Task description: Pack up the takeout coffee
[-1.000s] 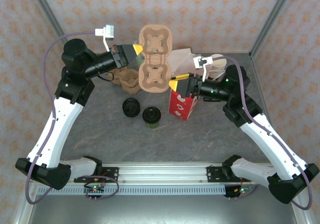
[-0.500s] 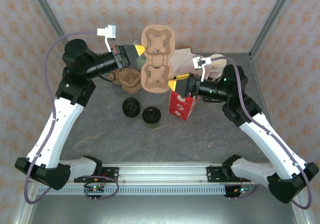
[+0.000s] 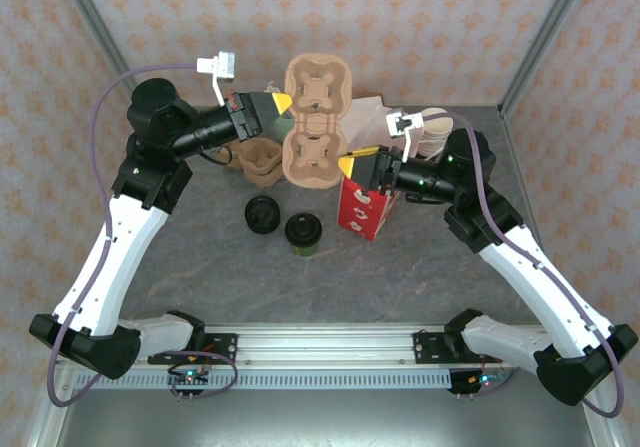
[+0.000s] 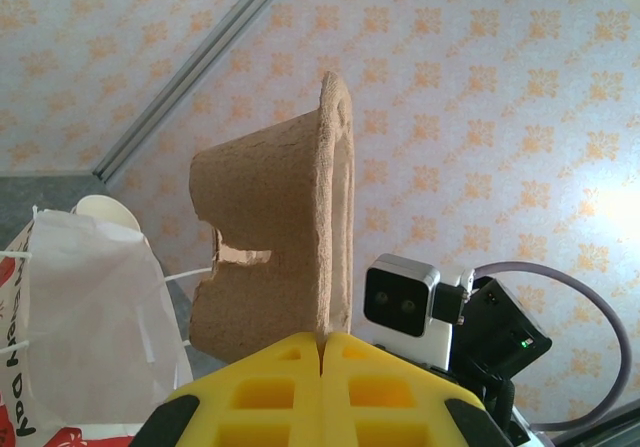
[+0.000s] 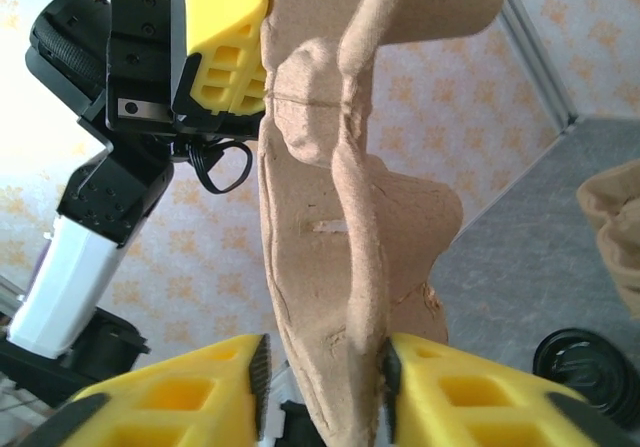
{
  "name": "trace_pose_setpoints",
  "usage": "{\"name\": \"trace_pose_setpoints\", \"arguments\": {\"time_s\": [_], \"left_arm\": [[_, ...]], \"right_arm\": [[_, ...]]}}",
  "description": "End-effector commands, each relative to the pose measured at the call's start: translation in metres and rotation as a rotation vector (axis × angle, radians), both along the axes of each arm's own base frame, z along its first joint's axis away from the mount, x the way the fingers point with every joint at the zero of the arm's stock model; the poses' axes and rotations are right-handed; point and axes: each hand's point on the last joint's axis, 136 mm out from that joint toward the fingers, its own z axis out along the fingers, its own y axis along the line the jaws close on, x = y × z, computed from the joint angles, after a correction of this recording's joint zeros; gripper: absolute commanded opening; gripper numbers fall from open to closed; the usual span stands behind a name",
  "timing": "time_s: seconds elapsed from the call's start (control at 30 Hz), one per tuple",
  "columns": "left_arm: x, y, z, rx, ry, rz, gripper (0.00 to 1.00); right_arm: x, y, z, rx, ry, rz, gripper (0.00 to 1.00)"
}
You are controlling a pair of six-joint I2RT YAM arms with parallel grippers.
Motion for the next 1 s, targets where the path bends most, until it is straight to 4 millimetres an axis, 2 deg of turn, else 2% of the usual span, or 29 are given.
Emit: {"name": "trace_pose_setpoints", "arguments": {"time_s": [0.0, 0.27, 0.47, 0.57, 0.6, 0.73, 0.77, 0.83, 0.97], "left_arm": [[-0.010, -0.001, 0.014, -0.004, -0.051, -0.013, 0.00], [-0.014, 0.000, 0.020, -0.023, -0.061, -0.018, 0.00], [-0.017, 0.001, 0.021, -0.023, -0.064, -0.015, 0.00], [-0.018, 0.003, 0.017, 0.005, -0.062, 0.004, 0.00], [-0.020, 0.004, 0.016, 0.016, -0.066, 0.009, 0.05], [-0.026, 0.011, 0.010, 0.101, -0.083, 0.051, 0.59], [-0.026, 0.014, 0.008, 0.127, -0.092, 0.071, 0.68], [-0.027, 0.025, 0.001, 0.191, -0.082, 0.143, 0.79], [-0.034, 0.038, 0.000, 0.273, -0.116, 0.204, 0.86]], "right_arm": [[-0.014, 0.001, 0.018, 0.042, -0.072, 0.053, 0.28], [-0.013, 0.002, 0.017, 0.042, -0.062, 0.056, 0.28], [-0.012, 0.001, 0.021, 0.053, -0.057, 0.044, 0.13], [-0.004, -0.001, 0.015, 0.019, -0.038, -0.006, 0.07], [-0.003, -0.002, 0.013, 0.002, -0.031, -0.016, 0.05], [0.000, -0.008, 0.005, -0.063, 0.010, -0.065, 0.00], [0.001, -0.011, 0.003, -0.083, 0.020, -0.084, 0.00], [0.000, -0.015, -0.002, -0.125, 0.038, -0.101, 0.00], [-0.002, -0.026, -0.008, -0.192, 0.075, -0.153, 0.00]]}}
